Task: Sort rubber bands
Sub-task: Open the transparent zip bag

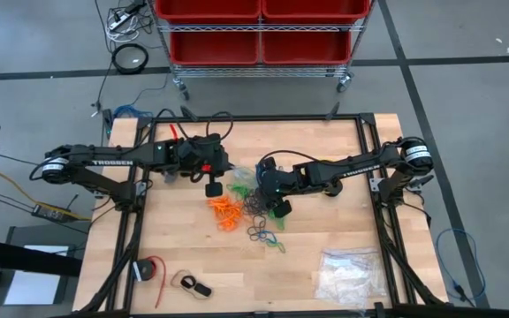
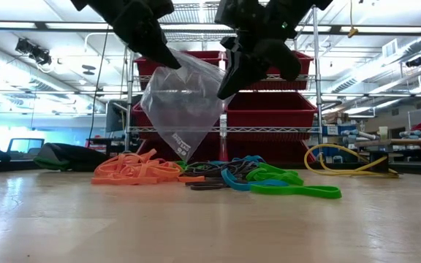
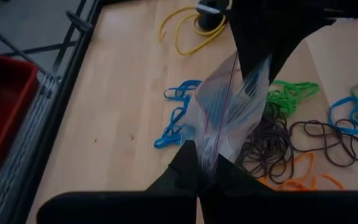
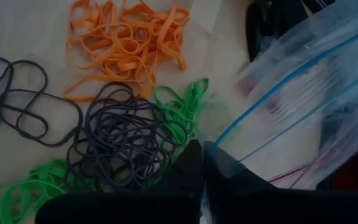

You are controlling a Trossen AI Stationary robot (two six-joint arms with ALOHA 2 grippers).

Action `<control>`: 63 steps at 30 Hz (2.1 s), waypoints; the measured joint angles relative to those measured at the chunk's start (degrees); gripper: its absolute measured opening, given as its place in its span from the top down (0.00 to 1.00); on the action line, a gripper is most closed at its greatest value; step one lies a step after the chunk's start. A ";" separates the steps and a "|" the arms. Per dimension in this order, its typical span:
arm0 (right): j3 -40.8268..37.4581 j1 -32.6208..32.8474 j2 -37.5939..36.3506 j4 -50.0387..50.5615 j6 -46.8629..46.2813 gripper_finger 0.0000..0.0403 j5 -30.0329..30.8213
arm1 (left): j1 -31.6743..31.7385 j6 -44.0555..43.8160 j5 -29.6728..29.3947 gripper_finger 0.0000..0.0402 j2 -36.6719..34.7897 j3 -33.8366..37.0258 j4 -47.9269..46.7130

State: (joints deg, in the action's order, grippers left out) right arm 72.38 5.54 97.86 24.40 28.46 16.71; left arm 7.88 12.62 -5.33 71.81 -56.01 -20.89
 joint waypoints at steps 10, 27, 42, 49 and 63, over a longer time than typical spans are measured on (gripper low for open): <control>0.02 0.64 0.00 -0.31 11.33 1.00 3.08 | 0.02 -1.41 8.28 0.99 3.20 -0.09 2.61; 0.01 0.72 0.00 6.80 13.09 1.00 5.93 | 0.23 -7.12 7.66 0.62 4.31 -4.36 0.13; 3.50 0.52 -3.18 13.57 23.21 1.00 17.95 | 0.68 -9.82 -0.56 0.41 3.48 -11.33 -13.67; 4.28 0.28 -3.48 18.49 23.07 1.00 17.72 | 0.63 -16.71 5.25 0.40 0.48 -11.58 0.56; 4.28 0.28 -3.37 17.91 23.06 1.00 14.62 | -0.72 -24.23 5.42 0.40 12.05 -11.47 8.36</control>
State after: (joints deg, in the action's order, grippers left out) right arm 76.66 5.82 94.50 42.31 51.52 31.33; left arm 7.16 -11.61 0.10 83.86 -67.48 -12.53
